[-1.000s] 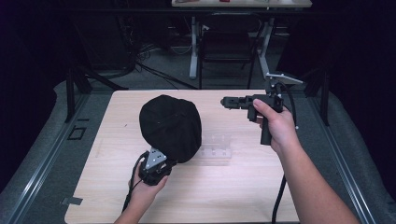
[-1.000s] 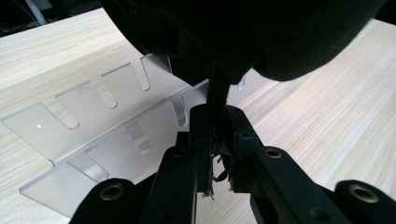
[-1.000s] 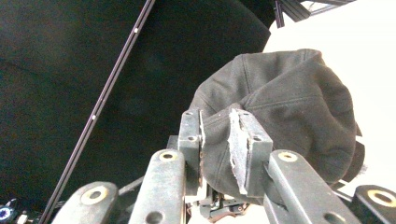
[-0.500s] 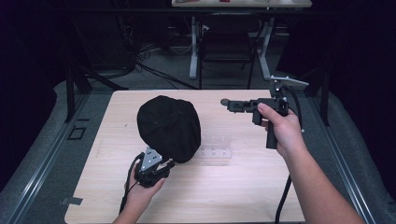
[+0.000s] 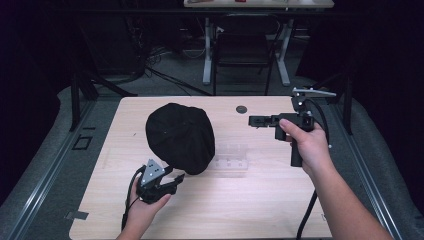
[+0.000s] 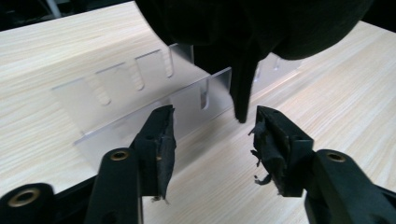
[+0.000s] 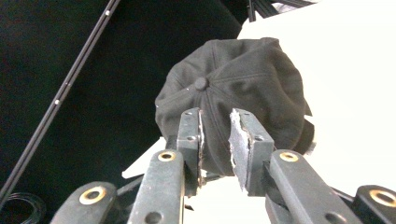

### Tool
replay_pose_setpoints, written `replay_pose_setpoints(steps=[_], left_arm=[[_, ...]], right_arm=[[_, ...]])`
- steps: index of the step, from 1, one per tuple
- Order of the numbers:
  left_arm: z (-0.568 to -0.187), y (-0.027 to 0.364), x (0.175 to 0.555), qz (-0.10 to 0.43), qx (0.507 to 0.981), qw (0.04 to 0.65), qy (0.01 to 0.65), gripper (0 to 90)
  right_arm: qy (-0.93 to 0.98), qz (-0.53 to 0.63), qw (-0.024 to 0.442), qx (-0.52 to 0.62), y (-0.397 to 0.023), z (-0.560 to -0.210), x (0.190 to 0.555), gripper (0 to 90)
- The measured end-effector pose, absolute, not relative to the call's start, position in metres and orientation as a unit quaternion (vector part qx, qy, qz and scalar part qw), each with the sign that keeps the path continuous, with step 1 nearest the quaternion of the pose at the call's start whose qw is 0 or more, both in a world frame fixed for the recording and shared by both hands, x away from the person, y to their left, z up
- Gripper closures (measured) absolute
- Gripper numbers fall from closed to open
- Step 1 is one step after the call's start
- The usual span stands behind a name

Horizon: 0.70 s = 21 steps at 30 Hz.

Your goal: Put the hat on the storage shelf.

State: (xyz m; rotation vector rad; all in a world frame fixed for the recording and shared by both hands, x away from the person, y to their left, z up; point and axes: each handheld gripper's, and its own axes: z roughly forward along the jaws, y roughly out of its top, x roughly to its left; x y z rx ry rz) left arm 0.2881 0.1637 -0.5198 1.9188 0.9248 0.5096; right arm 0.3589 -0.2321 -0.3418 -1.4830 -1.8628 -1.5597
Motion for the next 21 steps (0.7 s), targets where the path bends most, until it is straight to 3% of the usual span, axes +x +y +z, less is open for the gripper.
replay_pose_setpoints(steps=[10, 21], left_arm=[[-0.522, 0.177, 0.280, 0.211, 0.781, 0.450, 0.378, 45.8], [-0.528, 0.201, 0.274, 0.210, 0.767, 0.456, 0.400, 46.3]], right_arm=[[-0.680, -0.505, 0.046, -0.530, -0.238, -0.351, 0.334, 72.0], [-0.709, -0.469, -0.005, -0.527, -0.239, -0.384, 0.307, 69.9]])
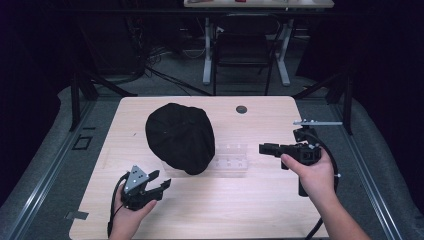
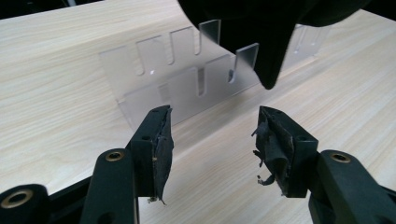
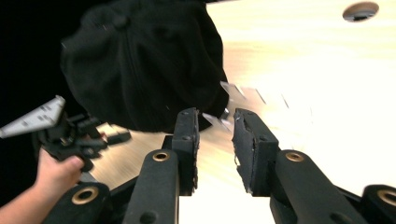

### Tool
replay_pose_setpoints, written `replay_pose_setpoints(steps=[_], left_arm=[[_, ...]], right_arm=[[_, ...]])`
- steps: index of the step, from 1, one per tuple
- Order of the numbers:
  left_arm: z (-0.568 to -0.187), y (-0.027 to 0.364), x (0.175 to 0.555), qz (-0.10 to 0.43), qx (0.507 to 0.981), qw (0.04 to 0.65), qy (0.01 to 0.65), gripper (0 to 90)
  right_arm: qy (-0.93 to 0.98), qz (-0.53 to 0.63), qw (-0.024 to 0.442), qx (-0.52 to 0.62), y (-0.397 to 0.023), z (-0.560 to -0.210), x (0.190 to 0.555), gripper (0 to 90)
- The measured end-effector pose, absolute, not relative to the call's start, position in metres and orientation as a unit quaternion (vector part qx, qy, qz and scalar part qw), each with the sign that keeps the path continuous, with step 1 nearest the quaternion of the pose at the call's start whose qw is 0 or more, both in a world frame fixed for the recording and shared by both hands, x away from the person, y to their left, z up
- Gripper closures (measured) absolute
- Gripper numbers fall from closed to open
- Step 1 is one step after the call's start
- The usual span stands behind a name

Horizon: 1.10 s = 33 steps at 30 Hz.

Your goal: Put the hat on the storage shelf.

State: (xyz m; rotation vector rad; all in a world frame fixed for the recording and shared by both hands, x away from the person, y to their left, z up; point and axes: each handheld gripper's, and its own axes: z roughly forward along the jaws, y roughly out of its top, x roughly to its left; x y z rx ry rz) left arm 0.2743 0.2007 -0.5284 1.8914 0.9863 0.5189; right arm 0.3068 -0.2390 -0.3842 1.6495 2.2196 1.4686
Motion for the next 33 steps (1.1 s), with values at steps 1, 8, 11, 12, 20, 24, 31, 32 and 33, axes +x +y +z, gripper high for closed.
replay_pose_setpoints(steps=[1, 8, 11, 12, 20, 24, 31, 32, 33], left_arm=[[-0.530, 0.202, 0.274, 0.209, 0.766, 0.456, 0.403, 46.6], [-0.540, 0.205, 0.273, 0.207, 0.772, 0.446, 0.403, 46.7], [-0.543, 0.202, 0.273, 0.209, 0.774, 0.445, 0.398, 46.7], [-0.544, 0.201, 0.273, 0.209, 0.776, 0.444, 0.397, 46.7], [-0.547, 0.199, 0.273, 0.204, 0.777, 0.445, 0.395, 45.8], [-0.548, 0.199, 0.272, 0.198, 0.777, 0.447, 0.396, 45.8], [-0.548, 0.194, 0.272, 0.197, 0.778, 0.448, 0.395, 46.3], [-0.548, 0.193, 0.272, 0.199, 0.775, 0.452, 0.394, 46.3], [-0.548, 0.191, 0.272, 0.201, 0.775, 0.452, 0.393, 46.3]], right_arm=[[0.710, 0.464, 0.012, 0.529, -0.239, -0.387, 0.305, 69.9], [0.716, 0.452, 0.043, 0.531, -0.242, -0.410, 0.294, 67.7], [0.721, 0.442, 0.060, 0.530, -0.243, -0.424, 0.289, 64.8], [0.722, 0.438, 0.067, 0.531, -0.243, -0.428, 0.288, 64.0], [0.728, 0.424, 0.123, 0.525, -0.250, -0.472, 0.276, 58.1], [0.722, 0.427, 0.142, 0.526, -0.254, -0.489, 0.270, 55.8], [0.716, 0.423, 0.176, 0.527, -0.259, -0.511, 0.259, 54.4], [0.715, 0.421, 0.181, 0.529, -0.260, -0.514, 0.258, 54.4], [0.714, 0.420, 0.183, 0.529, -0.261, -0.517, 0.257, 54.4]])
